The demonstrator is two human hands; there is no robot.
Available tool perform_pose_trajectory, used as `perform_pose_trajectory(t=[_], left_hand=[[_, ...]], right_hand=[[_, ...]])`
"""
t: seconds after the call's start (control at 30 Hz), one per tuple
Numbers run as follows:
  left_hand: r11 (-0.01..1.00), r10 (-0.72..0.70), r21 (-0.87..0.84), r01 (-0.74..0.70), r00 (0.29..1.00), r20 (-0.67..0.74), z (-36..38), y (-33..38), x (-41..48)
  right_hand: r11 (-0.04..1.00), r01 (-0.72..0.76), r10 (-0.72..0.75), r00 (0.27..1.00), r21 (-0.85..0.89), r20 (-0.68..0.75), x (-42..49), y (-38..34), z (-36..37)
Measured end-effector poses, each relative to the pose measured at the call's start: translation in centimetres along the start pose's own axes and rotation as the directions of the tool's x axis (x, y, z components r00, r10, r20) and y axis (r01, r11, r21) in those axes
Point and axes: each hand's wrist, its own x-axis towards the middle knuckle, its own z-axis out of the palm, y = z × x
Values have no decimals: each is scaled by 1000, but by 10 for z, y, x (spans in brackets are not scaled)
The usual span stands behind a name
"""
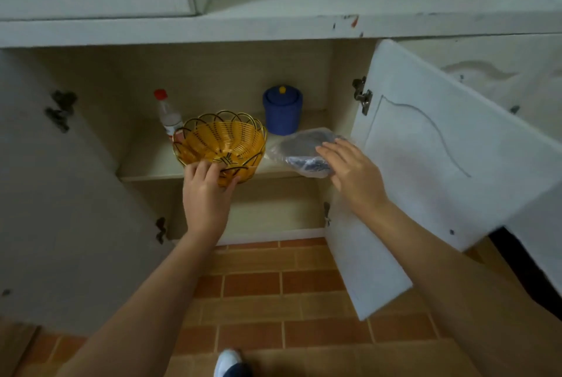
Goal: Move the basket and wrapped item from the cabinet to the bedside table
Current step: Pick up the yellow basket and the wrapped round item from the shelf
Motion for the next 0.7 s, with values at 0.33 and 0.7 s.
perform_pose_trajectory(t=[0.33,0.7], left_hand=[[993,-99,52,103,993,-64,-188,73,-55],[986,-124,81,145,969,-213,-334,88,-113]], right_hand=[[993,61,-61,998,102,-11,-8,-82,-176],[974,145,-128,986,171,-109,-31,-172,-264]])
